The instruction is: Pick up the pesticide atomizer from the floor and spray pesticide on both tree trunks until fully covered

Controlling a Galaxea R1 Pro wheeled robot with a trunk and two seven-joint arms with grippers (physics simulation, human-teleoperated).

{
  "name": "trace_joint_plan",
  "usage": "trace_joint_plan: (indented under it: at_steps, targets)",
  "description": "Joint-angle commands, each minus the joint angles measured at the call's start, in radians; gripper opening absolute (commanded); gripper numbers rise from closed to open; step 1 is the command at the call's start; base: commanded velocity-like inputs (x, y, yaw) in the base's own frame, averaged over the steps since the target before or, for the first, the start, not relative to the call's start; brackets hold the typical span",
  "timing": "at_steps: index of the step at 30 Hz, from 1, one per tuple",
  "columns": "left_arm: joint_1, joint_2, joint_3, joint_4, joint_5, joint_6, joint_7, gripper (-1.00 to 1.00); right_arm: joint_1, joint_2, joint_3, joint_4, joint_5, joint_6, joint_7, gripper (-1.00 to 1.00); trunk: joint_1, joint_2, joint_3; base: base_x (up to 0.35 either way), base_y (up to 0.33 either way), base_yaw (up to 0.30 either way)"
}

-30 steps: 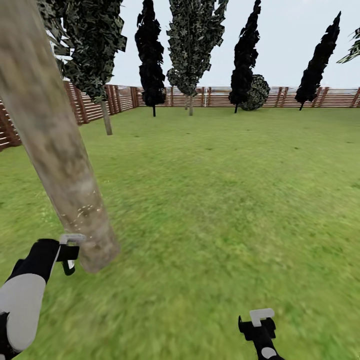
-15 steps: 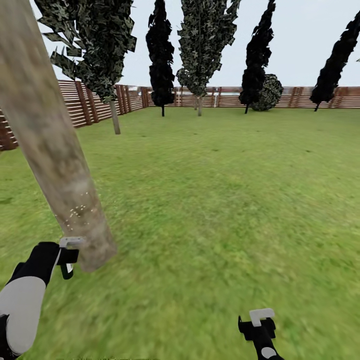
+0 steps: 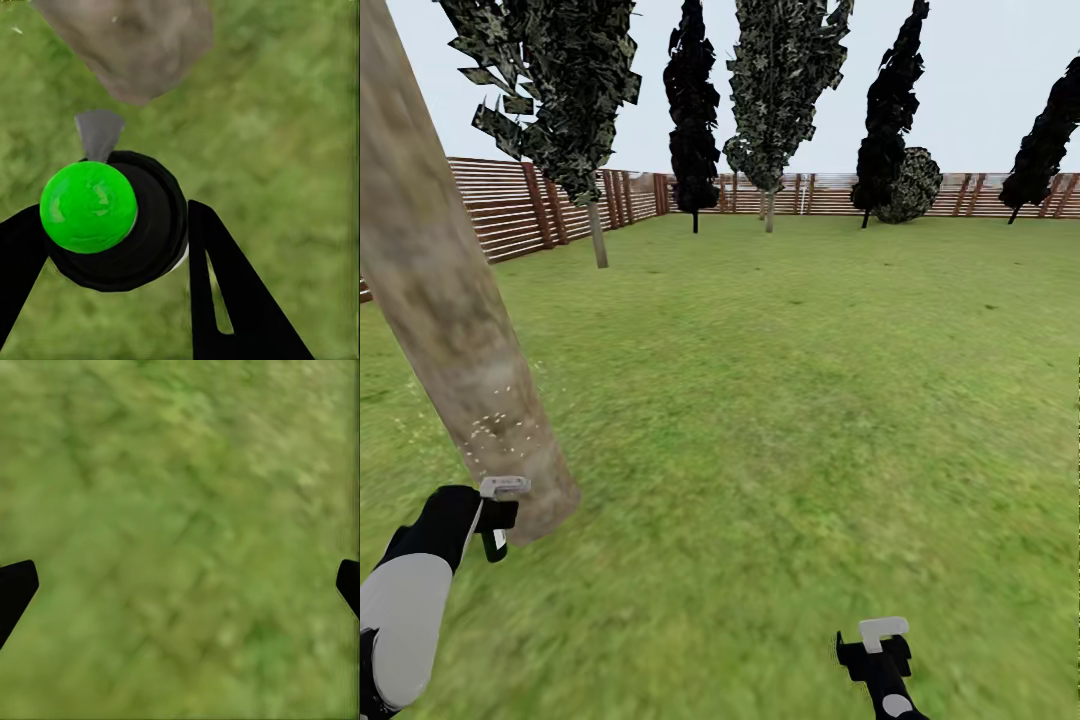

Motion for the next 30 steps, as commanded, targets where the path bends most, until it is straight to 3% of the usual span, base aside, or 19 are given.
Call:
trace_joint_plan:
  at_steps: [1, 13, 18, 23, 30]
  targets:
    - [-0.001, 0.0, 0.006, -0.002, -0.01, 0.003, -0.009, -1.0, -0.001, 0.0, -0.008, 0.001, 0.01, -0.004, -0.002, 1.0, 0.0, 0.0, -0.001, 0.085, -0.273, 0.0]
    - [0.014, 0.004, 0.007, -0.003, -0.012, 0.003, -0.009, -1.0, -0.001, 0.0, -0.008, 0.003, 0.01, -0.002, -0.001, 1.0, 0.0, 0.0, -0.001, 0.13, -0.177, 0.241]
    - [0.027, 0.005, 0.007, -0.014, -0.01, 0.003, -0.011, -1.0, 0.0, 0.004, -0.005, 0.036, 0.016, -0.002, -0.001, 1.0, 0.0, 0.0, -0.001, 0.031, -0.018, 0.036]
    - [0.027, 0.008, 0.007, -0.017, -0.01, 0.003, -0.011, -1.0, 0.002, 0.021, -0.005, 0.07, 0.014, -0.002, 0.002, 1.0, 0.0, 0.0, -0.001, 0.26, -0.117, 0.0]
    - [0.028, 0.008, 0.007, -0.017, -0.009, 0.003, -0.011, -1.0, 0.028, 0.02, -0.006, 0.072, 0.013, -0.002, 0.001, 1.0, 0.0, 0.0, -0.001, 0.204, -0.004, 0.0]
